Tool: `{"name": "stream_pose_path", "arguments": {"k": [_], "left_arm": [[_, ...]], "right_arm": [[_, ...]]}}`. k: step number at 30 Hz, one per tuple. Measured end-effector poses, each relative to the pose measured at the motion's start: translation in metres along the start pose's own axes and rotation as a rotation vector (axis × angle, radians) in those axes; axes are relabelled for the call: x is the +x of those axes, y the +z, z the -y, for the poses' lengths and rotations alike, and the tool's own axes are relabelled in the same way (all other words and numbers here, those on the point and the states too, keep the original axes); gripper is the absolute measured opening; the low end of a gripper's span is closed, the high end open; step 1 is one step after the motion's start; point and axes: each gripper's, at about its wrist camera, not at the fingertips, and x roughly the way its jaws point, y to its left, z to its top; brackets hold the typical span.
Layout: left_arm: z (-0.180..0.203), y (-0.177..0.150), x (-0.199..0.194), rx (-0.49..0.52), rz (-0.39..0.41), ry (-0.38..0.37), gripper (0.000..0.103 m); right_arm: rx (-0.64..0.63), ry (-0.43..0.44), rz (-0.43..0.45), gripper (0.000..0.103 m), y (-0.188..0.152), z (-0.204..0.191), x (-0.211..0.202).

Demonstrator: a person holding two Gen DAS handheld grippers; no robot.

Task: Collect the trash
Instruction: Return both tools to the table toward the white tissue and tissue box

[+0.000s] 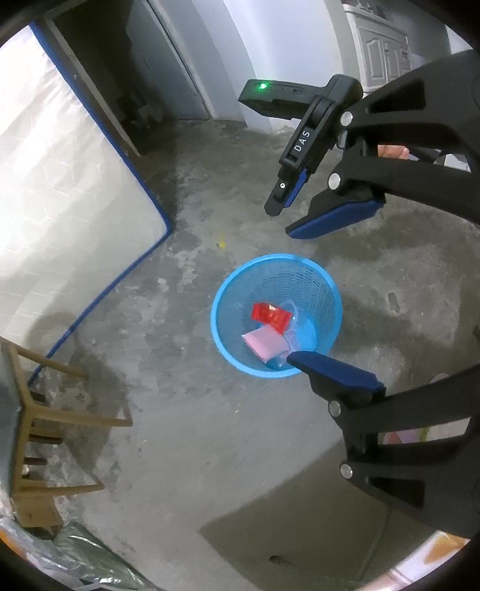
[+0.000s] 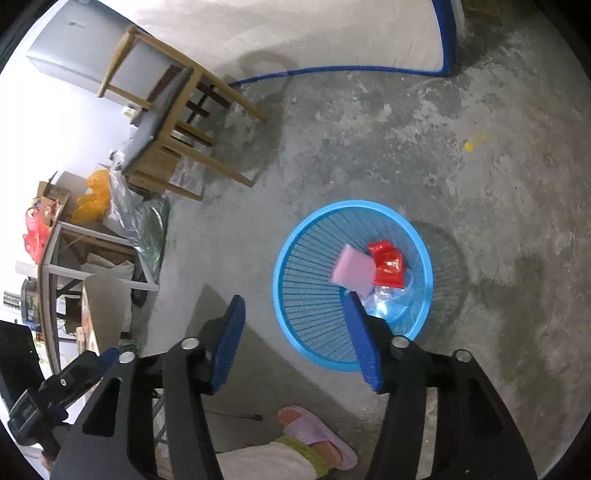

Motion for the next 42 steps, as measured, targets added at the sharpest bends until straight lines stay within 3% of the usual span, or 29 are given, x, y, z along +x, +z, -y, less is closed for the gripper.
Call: {"name": "stream_pose_path", "arguments": {"k": [6, 13, 22, 30, 38, 42], "left_arm": [[0.0, -0.023, -0.069, 0.046, 0.084, 0.018, 0.068], [-0.02, -0.063, -0.154, 0.046, 0.163, 0.01, 0.074], [-0.099, -0.121, -0.285, -0.036, 0.313, 0.114, 0.078], [-0.183, -0.171, -0.374, -0.175, 0.443, 0.207, 0.079], [-0.235, -0.19, -0.389, -0.267, 0.464, 0.223, 0.078], [-0.255, -0.19, -0.383, -0.28, 0.452, 0.212, 0.078]], "right_arm": [[-0.054, 0.035, 0.024, 0.071, -0.023, -0.025, -0.038], [-0.176, 0.092, 0.018, 0.078, -0.056, -0.079, -0.083], [-0.331, 0.206, -0.057, 0.081, -0.099, -0.17, -0.107], [-0.42, 0.313, -0.229, 0.081, -0.151, -0.264, -0.079], [-0.498, 0.39, -0.408, 0.081, -0.21, -0.354, -0.025], [-0.488, 0.405, -0.464, 0.081, -0.22, -0.381, 0.006]]}}
